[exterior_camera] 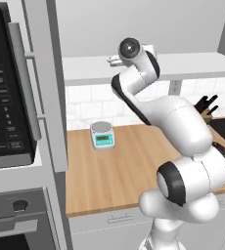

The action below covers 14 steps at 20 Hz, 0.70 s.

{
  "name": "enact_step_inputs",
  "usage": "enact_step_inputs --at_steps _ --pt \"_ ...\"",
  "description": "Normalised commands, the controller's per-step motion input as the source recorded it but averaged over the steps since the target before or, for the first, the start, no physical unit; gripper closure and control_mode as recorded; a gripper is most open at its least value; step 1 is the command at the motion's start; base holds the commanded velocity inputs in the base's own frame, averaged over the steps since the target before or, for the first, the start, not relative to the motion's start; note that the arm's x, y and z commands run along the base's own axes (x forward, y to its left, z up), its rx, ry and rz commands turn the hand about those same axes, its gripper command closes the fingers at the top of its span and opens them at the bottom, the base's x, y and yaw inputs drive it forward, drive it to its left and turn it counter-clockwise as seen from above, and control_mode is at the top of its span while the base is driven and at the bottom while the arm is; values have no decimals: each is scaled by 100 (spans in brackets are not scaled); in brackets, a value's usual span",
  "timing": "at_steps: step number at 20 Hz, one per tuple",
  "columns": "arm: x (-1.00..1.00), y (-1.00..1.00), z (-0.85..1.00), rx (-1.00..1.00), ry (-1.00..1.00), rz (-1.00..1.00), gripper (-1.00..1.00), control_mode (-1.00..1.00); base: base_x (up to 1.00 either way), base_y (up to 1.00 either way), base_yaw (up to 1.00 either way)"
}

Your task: Gather all objects into one cabinet and sort the glasses and bowls to opposite sides.

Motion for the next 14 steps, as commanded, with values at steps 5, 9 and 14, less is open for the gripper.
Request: enact_step_inputs --at_steps 5,9,14 --pt "58 -52 0 0 11 -15 -100 -100 0 0 0" --pt "8 0 3 0 2 0 -100 -100 0 0 0" --pt "43 0 25 1 8 0 -100 -100 0 0 0"
